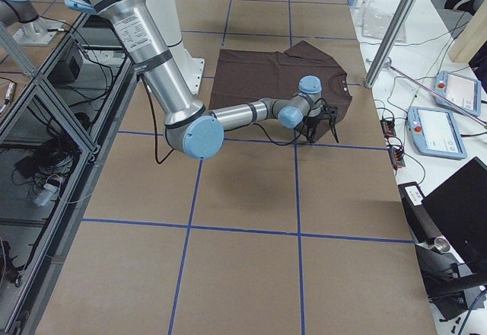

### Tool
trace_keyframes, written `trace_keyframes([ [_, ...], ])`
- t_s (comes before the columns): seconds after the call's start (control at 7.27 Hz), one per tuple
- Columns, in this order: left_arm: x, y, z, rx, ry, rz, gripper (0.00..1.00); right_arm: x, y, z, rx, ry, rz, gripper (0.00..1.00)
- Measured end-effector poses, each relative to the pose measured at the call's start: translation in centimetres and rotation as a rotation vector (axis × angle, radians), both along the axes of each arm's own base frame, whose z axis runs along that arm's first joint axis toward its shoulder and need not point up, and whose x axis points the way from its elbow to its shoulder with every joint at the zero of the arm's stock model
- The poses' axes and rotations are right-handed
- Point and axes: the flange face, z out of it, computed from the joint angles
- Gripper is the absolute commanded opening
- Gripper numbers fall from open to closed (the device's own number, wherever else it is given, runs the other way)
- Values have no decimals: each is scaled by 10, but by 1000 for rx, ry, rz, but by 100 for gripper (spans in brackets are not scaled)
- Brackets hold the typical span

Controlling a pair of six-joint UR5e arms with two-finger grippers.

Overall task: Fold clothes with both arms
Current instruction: 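Grasp the sleeve edge of the brown T-shirt with the right gripper, then fold the sleeve inward toward the collar with the right gripper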

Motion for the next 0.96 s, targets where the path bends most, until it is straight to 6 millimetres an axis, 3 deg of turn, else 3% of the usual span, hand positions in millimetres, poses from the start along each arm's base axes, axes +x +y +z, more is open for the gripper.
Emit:
trace_keyframes([
  [0.14,0,0,0,1,0,0,100,0,0,1,-2,2,0,29],
  [0.41,0,0,0,5,0,-1,100,0,0,3,-3,4,0,4],
  [0.96,0,0,0,4,0,-2,100,1,-2,0,4,1,1,0],
])
